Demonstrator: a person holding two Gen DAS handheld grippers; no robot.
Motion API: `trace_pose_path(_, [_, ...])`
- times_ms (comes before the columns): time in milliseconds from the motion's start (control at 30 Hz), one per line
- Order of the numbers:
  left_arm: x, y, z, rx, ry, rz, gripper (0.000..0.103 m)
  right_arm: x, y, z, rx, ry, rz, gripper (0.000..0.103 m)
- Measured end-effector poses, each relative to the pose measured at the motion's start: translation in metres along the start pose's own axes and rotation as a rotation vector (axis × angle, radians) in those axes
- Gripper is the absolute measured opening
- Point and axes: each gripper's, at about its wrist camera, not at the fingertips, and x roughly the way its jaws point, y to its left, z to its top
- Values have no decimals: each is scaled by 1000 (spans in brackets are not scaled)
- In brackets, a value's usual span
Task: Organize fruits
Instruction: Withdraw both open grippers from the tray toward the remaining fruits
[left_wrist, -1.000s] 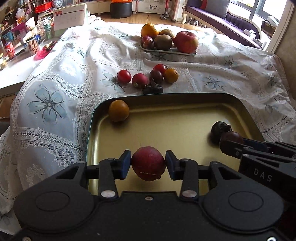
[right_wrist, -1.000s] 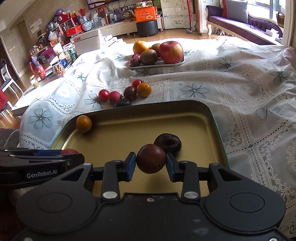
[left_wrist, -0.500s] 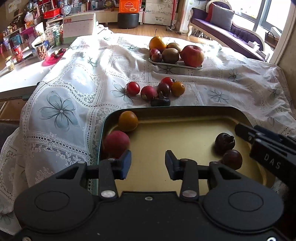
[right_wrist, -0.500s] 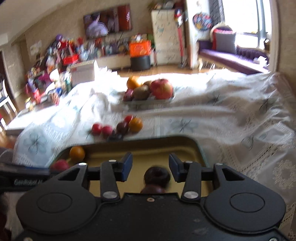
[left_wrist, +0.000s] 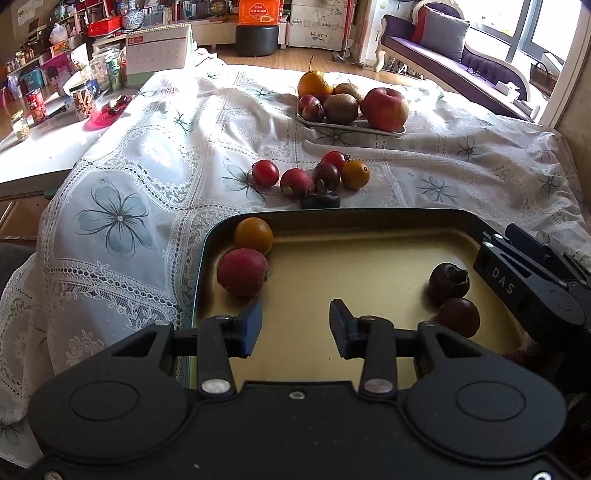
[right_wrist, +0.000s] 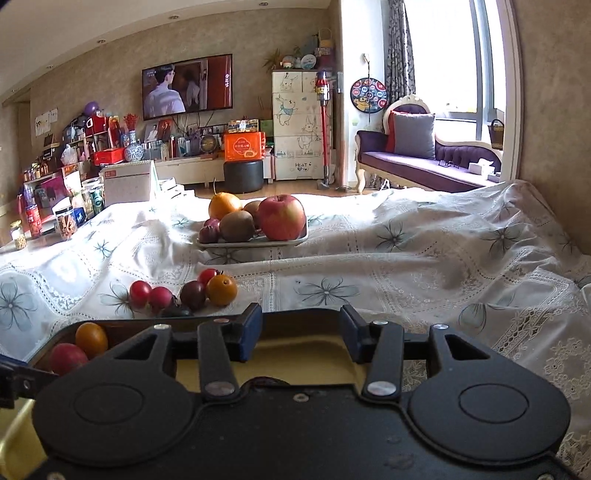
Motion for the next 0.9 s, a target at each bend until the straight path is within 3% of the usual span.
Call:
trace_pose_path(633, [-1,-3,-1,-2,0,-7,48,17,0,-7,31,62,5,48])
trace_pose_path(900, [-3,5,4,-23,-12,11,48,5,1,-4,13,30,47,49])
